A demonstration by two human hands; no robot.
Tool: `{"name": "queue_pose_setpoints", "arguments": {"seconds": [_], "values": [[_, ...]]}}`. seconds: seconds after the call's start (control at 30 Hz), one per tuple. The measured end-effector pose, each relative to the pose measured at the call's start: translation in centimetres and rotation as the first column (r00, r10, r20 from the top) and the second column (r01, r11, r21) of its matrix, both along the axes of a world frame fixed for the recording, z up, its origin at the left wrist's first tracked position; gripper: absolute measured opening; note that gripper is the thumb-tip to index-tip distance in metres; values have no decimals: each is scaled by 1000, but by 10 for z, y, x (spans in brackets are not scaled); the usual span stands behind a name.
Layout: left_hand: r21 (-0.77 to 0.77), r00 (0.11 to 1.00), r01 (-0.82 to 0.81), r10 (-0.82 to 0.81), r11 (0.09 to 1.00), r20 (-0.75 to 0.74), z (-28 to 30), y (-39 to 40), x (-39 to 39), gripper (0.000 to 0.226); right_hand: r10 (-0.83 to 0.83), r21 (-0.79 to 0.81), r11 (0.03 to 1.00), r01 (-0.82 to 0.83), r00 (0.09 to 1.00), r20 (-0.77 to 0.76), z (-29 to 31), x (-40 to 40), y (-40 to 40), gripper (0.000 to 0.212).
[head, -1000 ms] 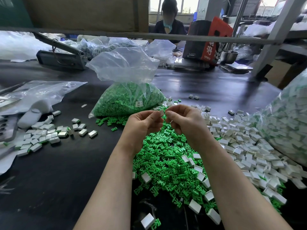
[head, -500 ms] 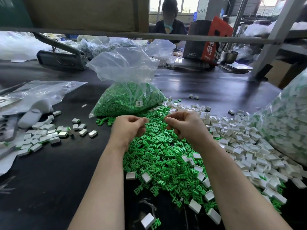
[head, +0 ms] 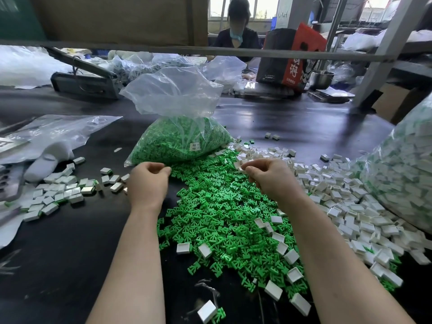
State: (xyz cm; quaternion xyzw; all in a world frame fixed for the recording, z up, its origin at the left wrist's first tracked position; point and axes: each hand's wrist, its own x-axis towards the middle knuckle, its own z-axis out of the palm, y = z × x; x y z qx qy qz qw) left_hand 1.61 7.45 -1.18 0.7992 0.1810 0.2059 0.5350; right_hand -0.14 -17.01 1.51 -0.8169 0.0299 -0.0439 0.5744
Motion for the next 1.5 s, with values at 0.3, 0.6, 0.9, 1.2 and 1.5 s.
{"name": "queue_pose_setpoints", "arguments": {"seconds": [0.3, 0.6, 0.9, 1.2, 1.5], "values": [[69, 569, 817, -783, 572, -251, 28, -86, -25, 13, -175, -416, 883, 216, 975, 136, -10, 8, -13, 12], [114, 287, 957, -831, 266, -477, 22, -107, -32, 18, -226, -351, 896, 273, 959, 171, -14, 11, -19, 11], [137, 319, 947, -822, 289, -471, 19, -105, -28, 10, -171, -283, 936, 210, 973, 157, -16, 10, -18, 16], [-89, 533, 836, -840, 541, -100, 20, -94, -23, 10, -167, 52, 986, 159, 946, 279, 2, 4, -14, 10], [-263, 640, 767, -728, 586, 246, 30, -81, -24, 25, 2, 233, 970, -74, 956, 294, 13, -4, -11, 15]]}}
